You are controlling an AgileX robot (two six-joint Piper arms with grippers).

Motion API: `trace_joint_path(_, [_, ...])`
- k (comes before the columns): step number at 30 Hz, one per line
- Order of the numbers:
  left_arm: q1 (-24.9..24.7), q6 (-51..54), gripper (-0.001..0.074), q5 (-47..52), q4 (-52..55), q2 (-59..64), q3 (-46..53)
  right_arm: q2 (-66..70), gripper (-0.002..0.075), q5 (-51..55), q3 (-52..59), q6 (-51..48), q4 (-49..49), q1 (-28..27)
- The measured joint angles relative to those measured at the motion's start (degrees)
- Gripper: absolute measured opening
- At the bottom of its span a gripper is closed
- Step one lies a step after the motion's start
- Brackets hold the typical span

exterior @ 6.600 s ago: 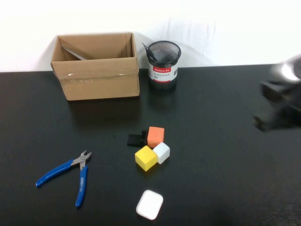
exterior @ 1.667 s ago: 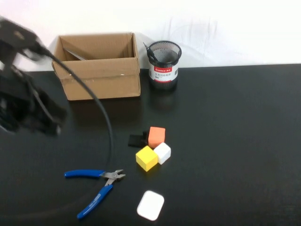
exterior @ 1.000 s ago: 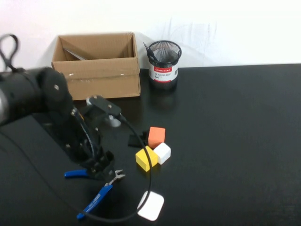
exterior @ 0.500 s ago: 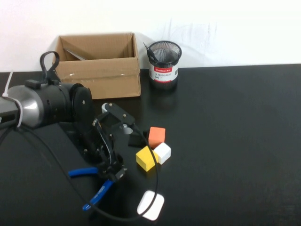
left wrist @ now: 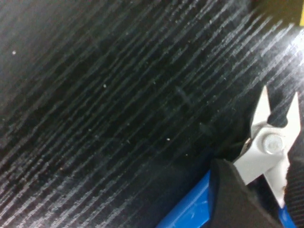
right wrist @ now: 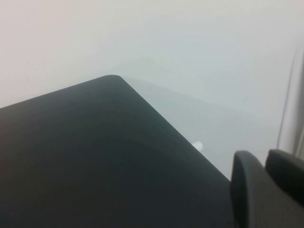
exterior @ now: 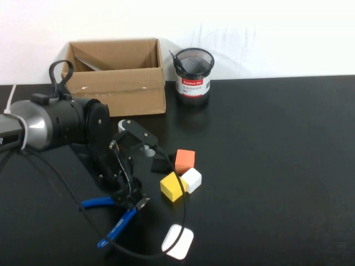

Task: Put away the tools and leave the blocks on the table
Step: Pick up the pliers from the table

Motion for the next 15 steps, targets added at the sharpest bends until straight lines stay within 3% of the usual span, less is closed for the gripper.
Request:
trace_joint_path(5, [-0.4, -1.6, 0.0312, -3.3, 3.9, -2.0, 1.1, 0.0, 0.0024, 0.0, 0.0, 0.0, 0.0, 0.0])
trace_joint_path(9, [-0.4, -4.3, 0.0326, -4.1, 10.8, -2.6, 1.4, 0.0, 0.0024, 0.0, 0.0, 0.0, 0.0, 0.0])
trace_joint_path(15, [-0.4, -6.0, 0.0328, -4.1, 13.0, -2.9, 1.4, 0.0, 0.0024, 0.1, 0.0, 0.0, 0.0, 0.0])
